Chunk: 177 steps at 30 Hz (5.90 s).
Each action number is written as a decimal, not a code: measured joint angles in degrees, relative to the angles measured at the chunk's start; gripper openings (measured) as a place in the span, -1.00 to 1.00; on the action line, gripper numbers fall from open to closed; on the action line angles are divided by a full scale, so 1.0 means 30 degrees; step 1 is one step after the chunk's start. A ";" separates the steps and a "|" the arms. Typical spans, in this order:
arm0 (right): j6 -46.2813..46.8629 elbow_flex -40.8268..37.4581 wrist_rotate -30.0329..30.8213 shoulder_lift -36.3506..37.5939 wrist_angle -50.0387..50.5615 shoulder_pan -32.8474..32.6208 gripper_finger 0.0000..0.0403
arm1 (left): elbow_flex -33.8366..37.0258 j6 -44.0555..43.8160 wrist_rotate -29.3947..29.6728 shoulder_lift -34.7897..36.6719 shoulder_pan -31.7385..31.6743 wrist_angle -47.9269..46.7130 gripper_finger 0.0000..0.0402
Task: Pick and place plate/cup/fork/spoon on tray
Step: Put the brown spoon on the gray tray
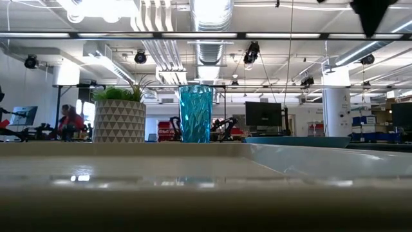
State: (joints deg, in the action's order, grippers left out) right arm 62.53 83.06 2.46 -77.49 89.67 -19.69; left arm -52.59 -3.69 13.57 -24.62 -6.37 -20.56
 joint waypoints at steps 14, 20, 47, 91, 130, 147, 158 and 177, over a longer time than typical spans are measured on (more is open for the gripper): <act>1.4416 -0.6556 -0.1857 0.0459 -0.8896 -0.8188 -0.40 | 0.0137 -0.0178 -0.0809 -0.0752 0.0007 0.0611 -0.22; 1.9834 -0.7393 -0.2036 -0.0863 -1.1135 -1.0762 -0.33 | 0.0124 -0.0204 -0.1302 -0.0961 0.0007 0.0929 -0.22; 2.3471 -0.6557 -0.0266 -0.5996 -1.2208 -1.0174 -0.30 | 0.0159 -0.1198 -0.2930 -0.1267 0.0003 0.1196 -0.22; 2.3620 -1.0075 -0.0694 -0.4619 -1.3724 -0.9557 -0.28 | 0.0159 -0.1650 -0.3537 -0.1131 0.0007 0.1184 -0.22; 2.0398 -0.5174 0.4147 -0.4521 -0.9676 -0.8236 -0.85 | 0.0166 -0.1643 -0.3530 -0.1299 0.0007 0.1172 -0.22; 0.7596 -0.3043 0.7352 -0.4766 -1.6162 -0.1887 -0.85 | 0.0166 -0.1650 -0.3530 -0.1633 0.0001 0.1166 -0.22; 0.5526 -0.3065 0.3760 -0.8607 -2.2569 -0.0452 -0.85 | 0.0166 -0.1650 -0.3522 -0.1620 0.0000 0.1166 -0.22; 1.4758 -0.0619 0.5660 -1.1999 -2.2200 -0.3010 -0.85 | 0.0166 -0.1807 -0.3428 -0.1621 0.0006 0.0921 -0.22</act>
State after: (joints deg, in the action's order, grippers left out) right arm 106.81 81.20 19.44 -113.49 23.07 -28.72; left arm -52.10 -9.12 3.29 -29.48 -6.35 -17.79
